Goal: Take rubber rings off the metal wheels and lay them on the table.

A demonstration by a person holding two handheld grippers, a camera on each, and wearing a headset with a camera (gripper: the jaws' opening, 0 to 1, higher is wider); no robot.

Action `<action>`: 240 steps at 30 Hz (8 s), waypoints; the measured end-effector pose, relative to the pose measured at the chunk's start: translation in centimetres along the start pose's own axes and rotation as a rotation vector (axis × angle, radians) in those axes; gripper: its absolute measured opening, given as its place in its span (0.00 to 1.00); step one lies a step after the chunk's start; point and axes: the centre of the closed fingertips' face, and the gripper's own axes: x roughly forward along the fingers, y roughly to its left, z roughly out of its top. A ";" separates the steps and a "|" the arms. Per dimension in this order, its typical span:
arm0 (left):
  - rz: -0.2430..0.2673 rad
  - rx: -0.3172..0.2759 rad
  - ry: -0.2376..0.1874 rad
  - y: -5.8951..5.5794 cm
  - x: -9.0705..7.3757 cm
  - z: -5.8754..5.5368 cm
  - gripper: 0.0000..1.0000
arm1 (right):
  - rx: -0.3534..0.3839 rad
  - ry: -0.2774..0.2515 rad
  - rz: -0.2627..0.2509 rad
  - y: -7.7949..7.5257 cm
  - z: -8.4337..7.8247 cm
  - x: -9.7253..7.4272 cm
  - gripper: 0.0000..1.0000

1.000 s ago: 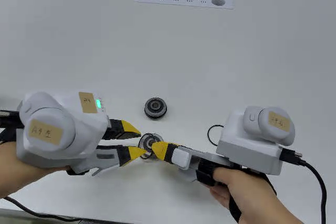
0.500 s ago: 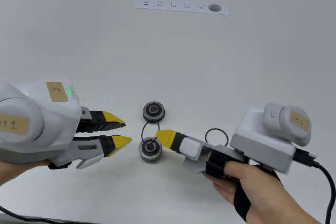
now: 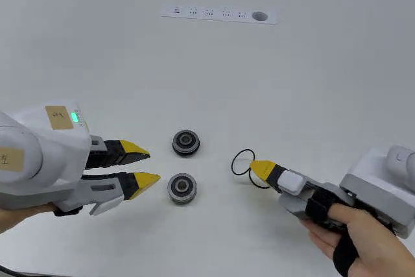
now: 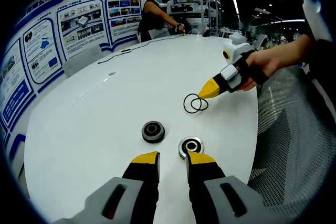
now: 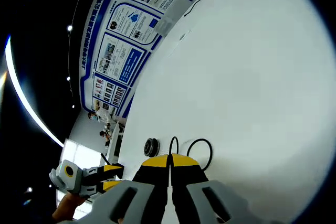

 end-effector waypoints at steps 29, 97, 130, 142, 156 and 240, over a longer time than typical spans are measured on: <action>-0.006 0.022 -0.008 -0.1 0.2 0.5 0.22 | -0.063 -0.045 -0.187 -3.3 0.7 -2.2 0.10; -0.153 0.095 0.051 3.5 8.0 1.3 0.14 | -0.172 0.054 0.204 6.2 -0.2 2.9 0.46; -0.158 0.086 0.090 3.6 8.1 1.1 0.12 | -0.077 0.166 0.270 7.9 -2.7 8.9 0.58; -0.157 0.076 0.088 3.6 8.1 1.2 0.12 | -0.078 0.178 0.283 8.1 -3.0 8.8 0.57; -0.156 0.081 0.086 3.5 8.1 1.2 0.12 | -0.074 0.173 0.278 7.7 -2.7 8.5 0.46; -0.148 0.079 0.076 3.6 8.1 1.3 0.13 | -0.176 0.192 0.109 6.2 -2.5 9.9 0.02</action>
